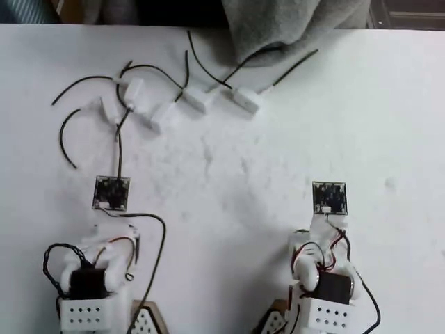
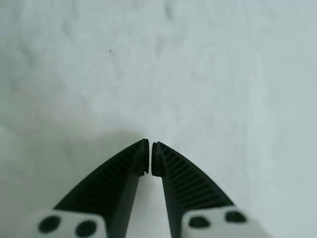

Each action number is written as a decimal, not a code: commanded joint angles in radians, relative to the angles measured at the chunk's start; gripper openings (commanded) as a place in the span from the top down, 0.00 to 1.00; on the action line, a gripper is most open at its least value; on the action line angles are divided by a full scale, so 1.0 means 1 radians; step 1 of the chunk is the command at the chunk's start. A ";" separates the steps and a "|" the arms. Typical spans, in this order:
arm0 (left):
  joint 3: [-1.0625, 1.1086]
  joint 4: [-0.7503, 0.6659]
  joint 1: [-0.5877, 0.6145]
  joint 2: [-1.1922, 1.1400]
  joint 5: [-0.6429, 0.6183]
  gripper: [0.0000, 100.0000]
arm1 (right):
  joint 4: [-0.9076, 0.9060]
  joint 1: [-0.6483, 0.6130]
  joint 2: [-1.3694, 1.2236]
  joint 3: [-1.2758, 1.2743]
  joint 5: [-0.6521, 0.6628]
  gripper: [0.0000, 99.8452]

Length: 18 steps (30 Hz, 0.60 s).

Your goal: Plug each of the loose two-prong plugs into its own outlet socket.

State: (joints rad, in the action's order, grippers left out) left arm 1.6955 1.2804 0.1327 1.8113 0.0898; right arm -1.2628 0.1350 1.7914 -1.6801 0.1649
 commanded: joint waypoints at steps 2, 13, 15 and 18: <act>-0.003 -0.002 -0.008 0.001 -0.009 0.98 | -0.005 0.012 0.007 -0.011 -0.006 0.98; -0.003 -0.002 -0.008 0.001 -0.003 0.98 | -0.005 0.012 0.007 -0.011 -0.005 0.98; -0.003 -0.002 -0.008 0.001 -0.003 0.98 | -0.005 0.012 0.007 -0.011 -0.005 0.98; -0.003 -0.002 -0.008 0.001 -0.003 0.98 | -0.005 0.012 0.007 -0.011 -0.005 0.98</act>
State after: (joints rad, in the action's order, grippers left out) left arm 1.6955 1.2804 0.1327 1.8113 0.0898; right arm -1.2628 0.1350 1.7914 -1.6801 0.1649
